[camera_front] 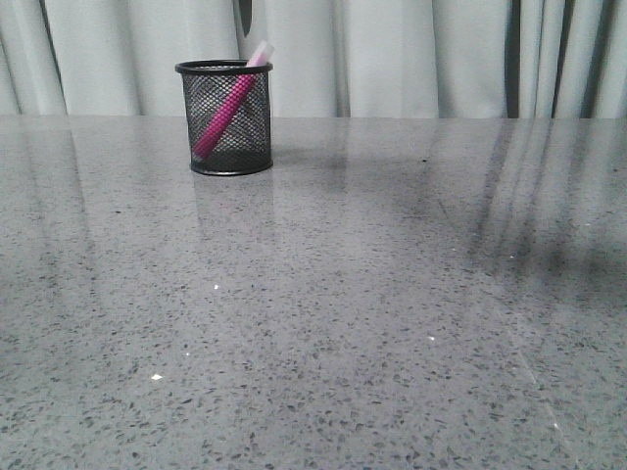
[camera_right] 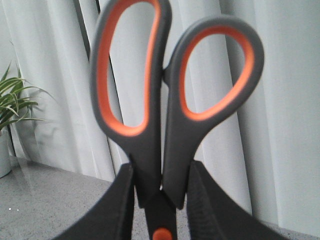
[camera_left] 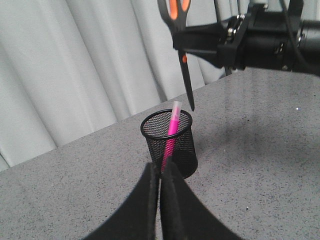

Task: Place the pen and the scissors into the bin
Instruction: 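Lift the scissors with the right gripper and carry them over the mesh cup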

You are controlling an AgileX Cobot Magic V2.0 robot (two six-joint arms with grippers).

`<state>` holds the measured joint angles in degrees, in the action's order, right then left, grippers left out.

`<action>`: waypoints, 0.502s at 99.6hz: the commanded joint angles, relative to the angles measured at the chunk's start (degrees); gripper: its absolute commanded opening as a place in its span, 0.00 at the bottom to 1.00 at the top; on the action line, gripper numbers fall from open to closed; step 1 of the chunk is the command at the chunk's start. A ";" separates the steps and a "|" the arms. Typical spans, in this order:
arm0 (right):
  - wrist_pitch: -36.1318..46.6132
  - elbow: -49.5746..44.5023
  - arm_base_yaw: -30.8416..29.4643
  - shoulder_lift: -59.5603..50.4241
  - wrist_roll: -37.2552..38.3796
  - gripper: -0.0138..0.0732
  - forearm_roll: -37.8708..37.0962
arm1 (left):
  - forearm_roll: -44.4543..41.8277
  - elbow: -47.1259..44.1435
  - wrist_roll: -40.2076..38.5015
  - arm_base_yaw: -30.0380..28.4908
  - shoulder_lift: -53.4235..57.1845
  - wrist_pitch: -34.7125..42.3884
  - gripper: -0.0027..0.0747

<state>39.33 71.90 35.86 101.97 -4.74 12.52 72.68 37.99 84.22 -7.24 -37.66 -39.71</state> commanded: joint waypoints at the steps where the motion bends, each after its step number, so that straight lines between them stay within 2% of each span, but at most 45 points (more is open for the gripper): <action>1: 7.07 1.51 0.16 -1.76 -0.33 0.07 -0.54 | 3.27 1.49 -0.19 0.33 -0.20 1.24 0.01; 50: 8.81 3.41 0.16 1.91 -0.33 0.07 -0.54 | 3.27 1.49 -0.19 0.33 -1.35 1.24 0.01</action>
<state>42.71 73.25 36.01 106.19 -4.74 12.52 72.68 37.99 84.22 -7.24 -38.61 -39.71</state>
